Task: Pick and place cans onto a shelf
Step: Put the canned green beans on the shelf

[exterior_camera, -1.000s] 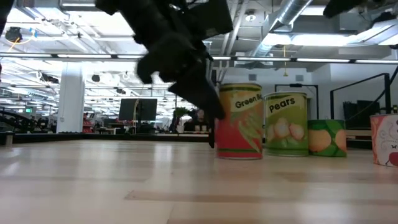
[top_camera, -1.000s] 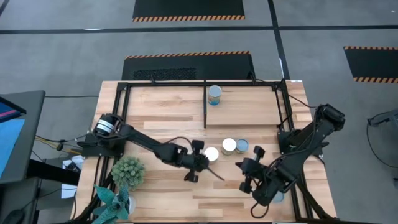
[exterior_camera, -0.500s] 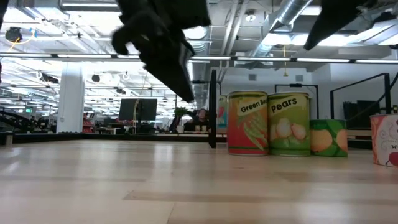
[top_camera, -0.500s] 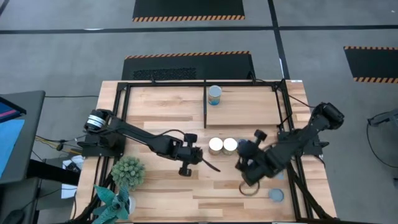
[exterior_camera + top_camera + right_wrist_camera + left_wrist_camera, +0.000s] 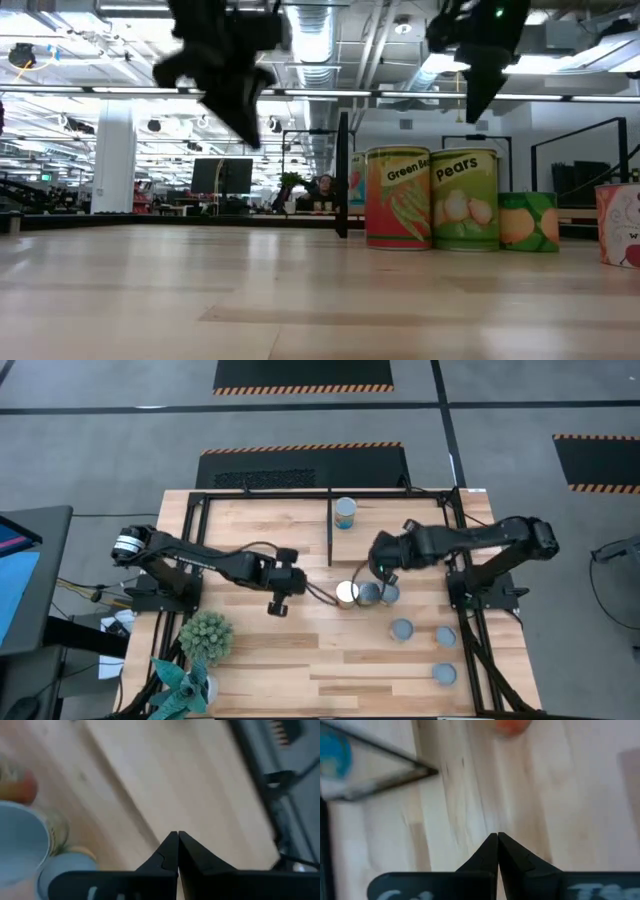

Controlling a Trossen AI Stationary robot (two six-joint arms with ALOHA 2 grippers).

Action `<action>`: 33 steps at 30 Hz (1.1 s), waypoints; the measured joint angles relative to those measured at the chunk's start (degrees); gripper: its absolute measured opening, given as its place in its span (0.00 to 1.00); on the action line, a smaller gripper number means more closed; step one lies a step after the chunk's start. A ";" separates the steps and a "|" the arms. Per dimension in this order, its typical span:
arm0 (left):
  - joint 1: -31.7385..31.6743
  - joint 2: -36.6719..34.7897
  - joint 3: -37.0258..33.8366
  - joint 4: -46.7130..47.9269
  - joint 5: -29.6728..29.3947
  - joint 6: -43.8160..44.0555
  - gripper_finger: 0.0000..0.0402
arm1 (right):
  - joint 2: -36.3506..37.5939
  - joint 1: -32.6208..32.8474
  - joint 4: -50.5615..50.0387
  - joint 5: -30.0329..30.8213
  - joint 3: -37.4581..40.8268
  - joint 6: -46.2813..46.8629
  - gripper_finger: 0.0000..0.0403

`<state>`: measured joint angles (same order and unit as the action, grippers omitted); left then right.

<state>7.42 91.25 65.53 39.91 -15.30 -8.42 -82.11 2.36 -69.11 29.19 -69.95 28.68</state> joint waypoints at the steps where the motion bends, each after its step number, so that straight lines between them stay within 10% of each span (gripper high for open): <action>1: -0.85 -0.26 -2.13 -1.48 0.74 0.60 0.00 | 0.00 -1.51 0.96 -2.85 0.00 -2.65 0.06; 15: -2.39 -1.89 -13.31 -17.01 1.14 0.59 0.00 | -1.17 -10.03 26.71 -40.94 -0.09 -35.19 0.06; 33: -2.64 -1.82 -13.31 -16.15 1.40 1.96 0.00 | -8.94 -6.28 30.20 -40.00 -0.13 -34.85 0.11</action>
<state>4.78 89.43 52.23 23.76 -13.90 -6.45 -91.04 -3.93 -38.92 -10.81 -70.08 -6.17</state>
